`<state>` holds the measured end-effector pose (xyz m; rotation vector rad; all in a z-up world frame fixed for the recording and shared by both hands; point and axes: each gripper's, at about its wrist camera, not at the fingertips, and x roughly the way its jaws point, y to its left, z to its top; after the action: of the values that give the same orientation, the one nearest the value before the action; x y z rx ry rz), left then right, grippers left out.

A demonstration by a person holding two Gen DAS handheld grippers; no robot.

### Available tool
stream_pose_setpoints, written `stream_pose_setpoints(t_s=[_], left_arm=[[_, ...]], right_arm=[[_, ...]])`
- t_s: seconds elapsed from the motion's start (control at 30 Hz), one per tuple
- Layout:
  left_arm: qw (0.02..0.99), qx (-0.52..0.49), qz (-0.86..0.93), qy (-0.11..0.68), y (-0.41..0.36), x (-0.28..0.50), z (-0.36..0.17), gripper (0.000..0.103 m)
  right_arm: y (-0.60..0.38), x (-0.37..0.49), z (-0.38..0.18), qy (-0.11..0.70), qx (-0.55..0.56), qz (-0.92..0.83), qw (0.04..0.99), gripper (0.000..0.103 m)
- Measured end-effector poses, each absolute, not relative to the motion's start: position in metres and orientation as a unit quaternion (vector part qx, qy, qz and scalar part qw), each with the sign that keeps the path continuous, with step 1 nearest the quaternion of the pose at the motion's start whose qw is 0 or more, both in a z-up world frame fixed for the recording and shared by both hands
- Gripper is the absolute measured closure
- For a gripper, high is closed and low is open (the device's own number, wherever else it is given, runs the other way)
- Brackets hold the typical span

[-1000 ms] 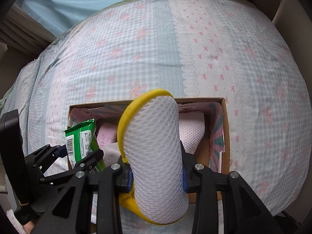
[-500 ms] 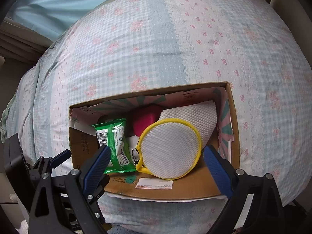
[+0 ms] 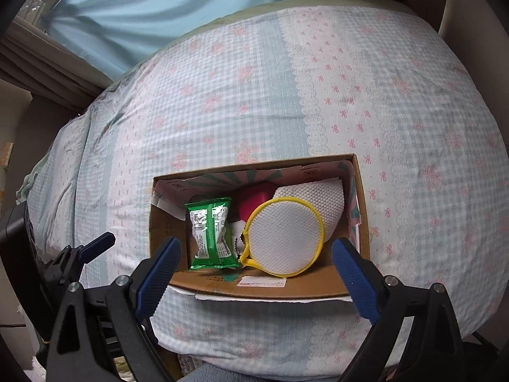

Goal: Organize soft objects

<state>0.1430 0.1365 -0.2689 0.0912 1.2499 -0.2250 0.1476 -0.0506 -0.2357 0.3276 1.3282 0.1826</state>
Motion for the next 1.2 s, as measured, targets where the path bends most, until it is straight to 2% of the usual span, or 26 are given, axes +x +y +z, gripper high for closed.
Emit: stream_pose_setpoints(t_s=[0.27,0.5,0.67,0.93,1.2], left_arm=[[0.853,0.027,-0.088,0.514,0.12,0.123,-0.175,0.0],[0.908,0.005,-0.078,0.411,0.108,0.097,-0.072,0.0],[0.933,-0.016,-0.069,0.352,0.099,0.071,-0.021,0.0],[0.958,-0.009,-0.058,0.282,0.084,0.034,0.017,0.0],[0.959,-0.003,-0.061,0.277,0.076,0.03,0.016,0.0]], right_arm=[[-0.076,0.118,-0.142,0.541,0.123,0.099,0.826,0.008],[-0.114,0.085,-0.049,0.451,0.087,0.071,0.885,0.008],[-0.135,0.057,0.0,0.382,0.064,0.036,0.921,0.008],[-0.14,0.031,0.025,0.332,0.035,0.02,0.942,0.008],[-0.148,0.024,0.02,0.329,0.034,0.009,0.944,0.008]])
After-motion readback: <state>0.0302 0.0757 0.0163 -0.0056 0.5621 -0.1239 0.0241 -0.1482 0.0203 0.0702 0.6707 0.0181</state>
